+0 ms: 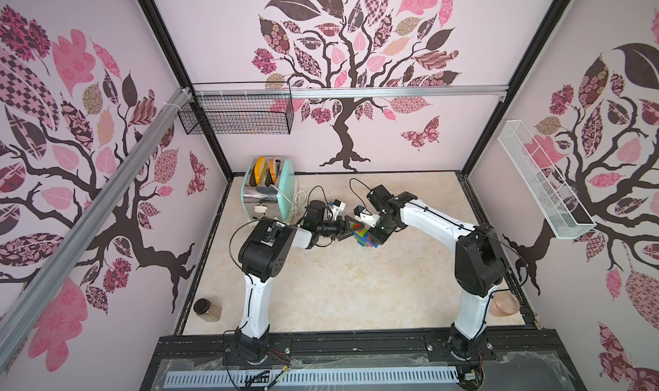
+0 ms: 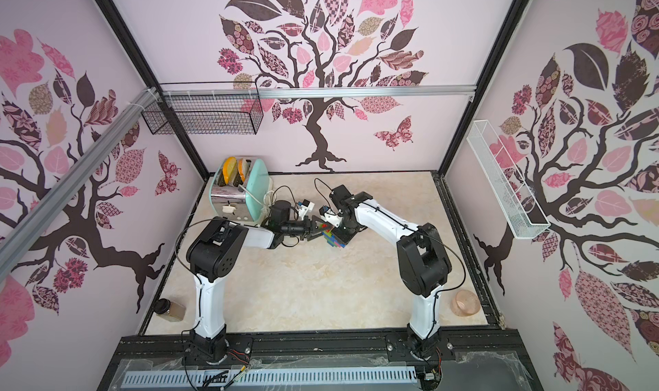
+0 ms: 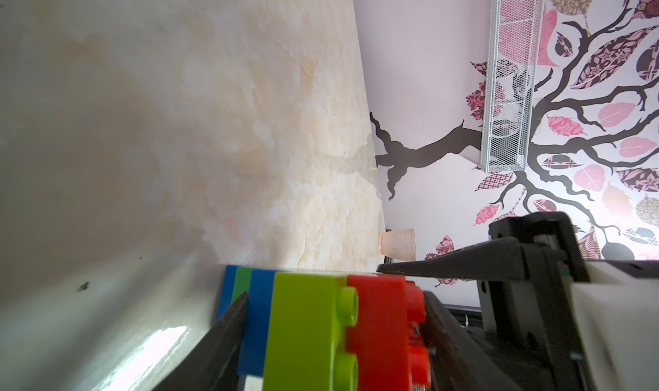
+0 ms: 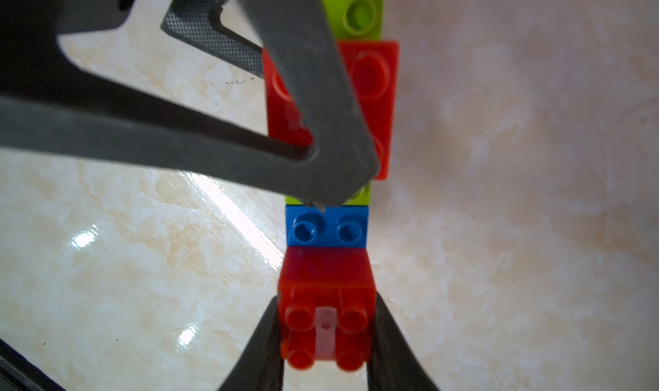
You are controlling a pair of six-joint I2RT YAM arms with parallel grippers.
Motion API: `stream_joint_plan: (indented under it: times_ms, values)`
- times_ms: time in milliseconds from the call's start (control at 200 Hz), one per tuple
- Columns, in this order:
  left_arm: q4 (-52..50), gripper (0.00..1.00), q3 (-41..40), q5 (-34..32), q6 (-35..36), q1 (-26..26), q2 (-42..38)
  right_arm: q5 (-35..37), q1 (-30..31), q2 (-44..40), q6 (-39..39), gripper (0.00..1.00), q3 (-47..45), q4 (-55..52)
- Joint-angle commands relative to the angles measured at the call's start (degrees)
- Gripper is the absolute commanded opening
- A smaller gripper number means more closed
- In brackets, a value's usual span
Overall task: Assemble a heart with lego
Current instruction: Assemble the lego brick with the lego brick, then adjust the lego brick at the center of the board.
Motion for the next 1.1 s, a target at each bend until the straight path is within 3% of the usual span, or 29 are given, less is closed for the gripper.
stream_joint_plan:
  times_ms: [0,205,400,610,745,1095]
  values:
    - [0.12,0.65,0.27,0.37,-0.29,-0.15,-1.27,-2.11,0.26,1.27,1.3,0.44,-1.69,1.97]
    - [-0.4,0.65,0.14,0.35,-0.14,-0.15,-1.35,-8.98,-3.84,-4.9,2.34,0.73,-0.2,3.09]
    - [-7.41,0.65,0.6,-0.99,2.3,-0.53,-3.77,-14.69,-8.73,-10.18,4.12,0.86,0.25,4.98]
    - [-30.53,0.64,7.2,-2.43,7.61,-1.34,-5.97,-17.79,-15.02,-15.7,9.68,0.89,-0.8,8.79]
    - [-55.7,0.64,17.01,-4.35,16.22,-0.93,-5.19,-17.05,-16.4,-18.05,11.31,0.9,-2.22,9.31]
    - [-80.54,0.63,25.49,-1.32,22.85,4.25,0.12,-20.75,-18.87,-21.1,13.38,0.92,-5.53,11.28]
